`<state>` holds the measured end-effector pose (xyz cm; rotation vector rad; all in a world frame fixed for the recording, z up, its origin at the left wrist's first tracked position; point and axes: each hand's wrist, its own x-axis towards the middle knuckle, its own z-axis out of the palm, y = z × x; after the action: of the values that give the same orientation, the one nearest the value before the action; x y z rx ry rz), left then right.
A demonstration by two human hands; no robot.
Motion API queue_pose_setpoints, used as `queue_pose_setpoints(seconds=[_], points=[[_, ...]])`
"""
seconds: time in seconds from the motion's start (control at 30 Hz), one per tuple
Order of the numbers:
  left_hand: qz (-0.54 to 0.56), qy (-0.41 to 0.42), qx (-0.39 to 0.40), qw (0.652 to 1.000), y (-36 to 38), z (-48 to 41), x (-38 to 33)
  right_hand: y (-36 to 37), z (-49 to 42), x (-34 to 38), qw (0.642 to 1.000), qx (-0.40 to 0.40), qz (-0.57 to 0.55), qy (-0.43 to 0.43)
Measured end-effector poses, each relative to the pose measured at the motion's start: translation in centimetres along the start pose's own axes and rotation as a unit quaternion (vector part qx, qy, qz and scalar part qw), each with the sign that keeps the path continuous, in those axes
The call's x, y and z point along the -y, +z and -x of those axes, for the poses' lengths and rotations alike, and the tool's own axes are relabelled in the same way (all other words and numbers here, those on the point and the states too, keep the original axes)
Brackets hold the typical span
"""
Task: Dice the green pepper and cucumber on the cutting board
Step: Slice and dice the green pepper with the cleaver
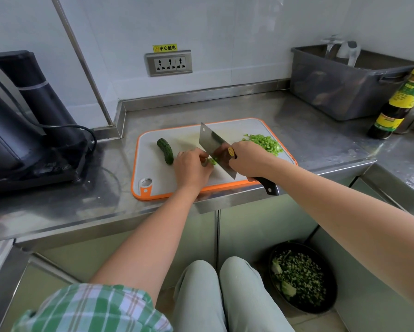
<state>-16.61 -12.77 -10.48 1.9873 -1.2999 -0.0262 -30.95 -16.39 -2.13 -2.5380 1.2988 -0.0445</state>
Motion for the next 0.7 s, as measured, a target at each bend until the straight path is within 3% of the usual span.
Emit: queue_pose_setpoints(seconds=[0.3,0.57,0.7], points=[[0.001,-0.012,0.001,1.000,0.2,0.0,0.3,0.2,0.0,1.1,0.999,0.019,-0.022,0.018],[-0.009,0.003,-0.004,1.000,-0.2,0.3,0.1,2.2,-0.9,0.4,0.994,-0.077,-0.074,0.035],[0.004,0.010,-0.018,1.000,-0.3,0.5,0.0,1.0,-0.7,0.3,0.995,-0.040,-0.084,0.031]])
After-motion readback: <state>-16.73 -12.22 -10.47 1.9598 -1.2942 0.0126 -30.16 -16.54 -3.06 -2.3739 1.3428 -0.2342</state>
